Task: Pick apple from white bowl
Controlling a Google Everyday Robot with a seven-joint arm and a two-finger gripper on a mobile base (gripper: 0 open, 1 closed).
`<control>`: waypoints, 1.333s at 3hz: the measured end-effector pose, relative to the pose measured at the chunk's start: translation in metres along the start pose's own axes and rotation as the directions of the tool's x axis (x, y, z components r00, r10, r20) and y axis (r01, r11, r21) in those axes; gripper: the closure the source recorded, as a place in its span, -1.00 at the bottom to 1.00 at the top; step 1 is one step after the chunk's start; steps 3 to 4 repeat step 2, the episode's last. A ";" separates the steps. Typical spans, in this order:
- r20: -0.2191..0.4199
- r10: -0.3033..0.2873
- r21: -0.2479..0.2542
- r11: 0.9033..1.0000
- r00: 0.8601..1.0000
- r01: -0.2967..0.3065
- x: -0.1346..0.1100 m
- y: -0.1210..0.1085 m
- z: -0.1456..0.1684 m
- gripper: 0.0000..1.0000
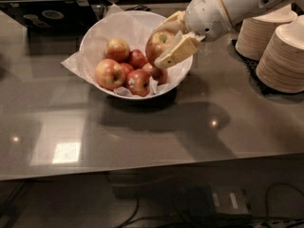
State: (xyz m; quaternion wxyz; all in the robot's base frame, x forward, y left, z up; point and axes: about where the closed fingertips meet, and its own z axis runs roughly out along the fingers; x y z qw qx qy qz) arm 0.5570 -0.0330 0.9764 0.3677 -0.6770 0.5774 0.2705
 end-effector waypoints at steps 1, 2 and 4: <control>0.075 -0.042 -0.028 0.999 0.996 0.045 -0.020 -0.001 -0.007 1.00; 0.101 -0.056 -0.035 0.998 0.993 0.060 -0.028 -0.001 -0.011 1.00; 0.101 -0.056 -0.035 0.998 0.993 0.060 -0.028 -0.001 -0.011 1.00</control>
Offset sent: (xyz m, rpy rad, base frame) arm -0.0033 0.0053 0.0183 0.0584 -0.0119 0.0564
